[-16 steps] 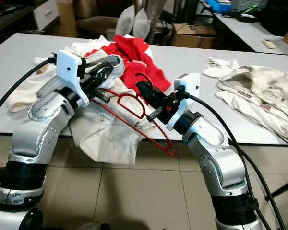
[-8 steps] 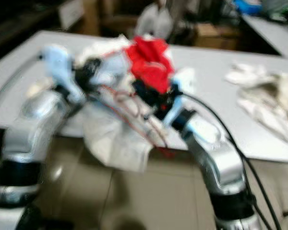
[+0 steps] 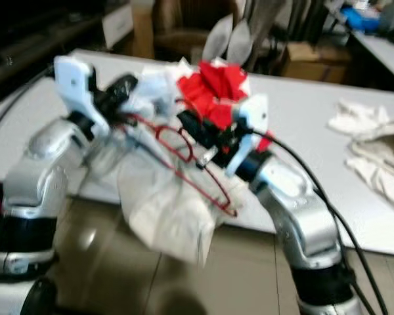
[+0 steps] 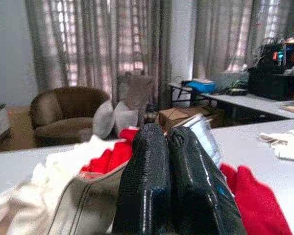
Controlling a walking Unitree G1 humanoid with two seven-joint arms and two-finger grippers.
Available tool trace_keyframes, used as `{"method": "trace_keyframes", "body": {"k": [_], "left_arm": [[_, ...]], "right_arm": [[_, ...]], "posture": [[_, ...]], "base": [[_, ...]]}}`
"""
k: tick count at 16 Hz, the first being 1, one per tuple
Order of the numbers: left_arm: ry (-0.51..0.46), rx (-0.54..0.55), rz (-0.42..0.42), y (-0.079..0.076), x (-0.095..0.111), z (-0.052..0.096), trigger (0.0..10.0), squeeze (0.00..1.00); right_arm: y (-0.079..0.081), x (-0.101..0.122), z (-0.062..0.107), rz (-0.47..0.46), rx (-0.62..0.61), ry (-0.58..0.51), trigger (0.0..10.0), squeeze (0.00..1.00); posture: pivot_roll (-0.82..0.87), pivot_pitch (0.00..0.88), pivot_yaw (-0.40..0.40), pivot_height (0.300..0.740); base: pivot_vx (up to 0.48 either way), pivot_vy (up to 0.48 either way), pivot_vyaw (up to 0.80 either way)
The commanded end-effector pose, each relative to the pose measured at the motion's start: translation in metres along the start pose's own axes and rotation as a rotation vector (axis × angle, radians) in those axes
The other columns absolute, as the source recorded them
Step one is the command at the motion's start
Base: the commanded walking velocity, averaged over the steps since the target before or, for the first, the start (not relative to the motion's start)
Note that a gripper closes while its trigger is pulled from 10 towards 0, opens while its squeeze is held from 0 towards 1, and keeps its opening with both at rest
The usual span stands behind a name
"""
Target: Hang hanger
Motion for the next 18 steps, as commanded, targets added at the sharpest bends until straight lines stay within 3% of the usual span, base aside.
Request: {"method": "trace_keyframes", "body": {"k": [1,6,7,10,12,15,17,18], "left_arm": [[0.016,-0.066,0.006,-0.017,-0.004,-0.008,10.0,0.0],[0.017,-0.084,0.02,-0.02,-0.004,-0.009,10.0,0.0],[0.023,-0.081,0.015,-0.018,-0.005,-0.009,10.0,0.0],[0.021,-0.065,0.032,-0.012,-0.004,-0.008,10.0,0.0],[0.044,-0.064,0.005,-0.002,-0.004,-0.009,10.0,0.0],[0.036,-0.113,-0.028,-0.005,0.007,-0.024,10.0,0.0],[0.011,-0.169,-0.006,-0.017,0.018,-0.031,10.0,0.0],[0.005,-0.222,-0.05,-0.027,0.026,-0.037,10.0,0.0]], "right_arm": [[-0.008,0.004,0.006,0.013,-0.021,-0.004,10.0,0.0],[0.004,0.003,0.015,0.031,0.09,0.03,10.0,0.0],[0.011,-0.002,0.029,0.057,0.182,0.087,10.0,0.0],[0.007,-0.003,0.05,0.066,0.247,0.142,10.0,0.0],[0.003,0.013,0.067,0.056,0.329,0.14,10.0,0.0],[0.007,0.031,0.065,0.008,0.413,0.073,10.0,0.0],[0.015,0.019,0.057,0.02,0.448,0.106,10.0,0.0],[0.017,0.008,0.044,0.018,0.45,0.126,10.0,0.0]], "posture": [[-0.11,0.0,0.005,0.74],[-0.11,0.0,0.006,0.74],[-0.11,0.0,0.005,0.74],[-0.11,0.0,0.003,0.74],[-0.11,0.0,0.002,0.74],[-0.11,0.0,0.003,0.74],[-0.12,0.0,0.005,0.74],[-0.12,0.0,0.004,0.74]], "base": [[0.356,0.0,0.0],[0.361,0.0,0.0],[0.349,0.0,0.0],[0.314,0.0,0.0],[0.0,0.0,0.0],[0.0,0.0,0.0],[0.0,0.0,0.0],[0.0,0.0,0.0]]}}
Point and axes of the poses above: a point about 5 cm out from each wrist's last joint towards the gripper, its own z axis pointing back from the gripper into the wrist, its own x axis along the axis of the wrist's last joint, y = z × x, the point moved 4 cm from there along -z, pointing out of the wrist towards the gripper, and after that the axes turned 13 degrees about z, right-handed, at the moved point
